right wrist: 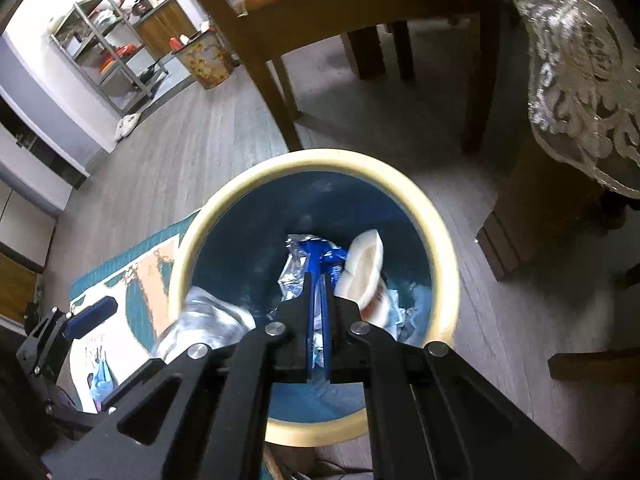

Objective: Collect trash
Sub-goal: 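Carry the paper cup and foil pack over the bin and open both tools, then move both tools back over the remaining trash on the cushion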

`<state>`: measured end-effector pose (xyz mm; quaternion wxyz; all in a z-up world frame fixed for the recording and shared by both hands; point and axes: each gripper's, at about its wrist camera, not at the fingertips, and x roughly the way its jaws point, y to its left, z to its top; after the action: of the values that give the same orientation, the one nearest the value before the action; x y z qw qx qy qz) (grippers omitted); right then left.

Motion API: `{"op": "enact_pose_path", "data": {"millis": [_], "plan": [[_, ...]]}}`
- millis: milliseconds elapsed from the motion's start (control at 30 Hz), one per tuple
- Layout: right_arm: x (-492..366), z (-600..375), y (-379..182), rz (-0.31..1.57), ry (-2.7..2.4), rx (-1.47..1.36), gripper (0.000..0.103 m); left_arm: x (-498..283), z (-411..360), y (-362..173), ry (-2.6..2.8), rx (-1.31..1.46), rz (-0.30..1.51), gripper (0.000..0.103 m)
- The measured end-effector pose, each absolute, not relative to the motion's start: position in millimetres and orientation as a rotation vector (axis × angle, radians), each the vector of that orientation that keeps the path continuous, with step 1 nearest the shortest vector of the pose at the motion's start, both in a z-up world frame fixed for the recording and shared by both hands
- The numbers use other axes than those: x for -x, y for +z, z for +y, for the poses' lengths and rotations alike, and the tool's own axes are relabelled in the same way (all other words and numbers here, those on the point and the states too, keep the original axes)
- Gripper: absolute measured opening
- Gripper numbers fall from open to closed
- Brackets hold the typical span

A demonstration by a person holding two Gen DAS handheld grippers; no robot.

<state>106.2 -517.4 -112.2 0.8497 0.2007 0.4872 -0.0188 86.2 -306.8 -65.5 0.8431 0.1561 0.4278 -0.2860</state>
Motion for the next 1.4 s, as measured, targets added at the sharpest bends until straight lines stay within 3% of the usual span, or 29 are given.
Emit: {"op": "enact_pose_path", "data": {"millis": [100,233,400,667,833,1000,1400], "plan": [[-107,-509,-107,1.029,-0.031,-0.396,0.003,-84,-297,-56,-0.589,-0.321,0.891,0.083],[-105,-500,-97,1.016,-0.023,-0.36,0.021,-78,-276,-38,-0.569,-0.311,0.876,0.083],[-105,-472,-80,0.998,0.012,-0.309,0.024,-67,-232,-10,-0.512,-0.272,0.861,0.083],[-98,-402,-51,0.939,0.1,-0.188,0.057,-38,-139,28,-0.354,-0.199,0.816,0.083],[-90,-350,-37,0.894,0.169,-0.085,0.087,-31,-70,30,-0.223,-0.116,0.816,0.086],[-85,-302,-42,0.913,0.228,0.001,0.093,-23,-9,16,-0.111,-0.05,0.845,0.088],[-87,-218,-78,1.046,0.358,-0.033,0.093,-19,77,-23,0.028,0.011,0.894,0.091]]}}
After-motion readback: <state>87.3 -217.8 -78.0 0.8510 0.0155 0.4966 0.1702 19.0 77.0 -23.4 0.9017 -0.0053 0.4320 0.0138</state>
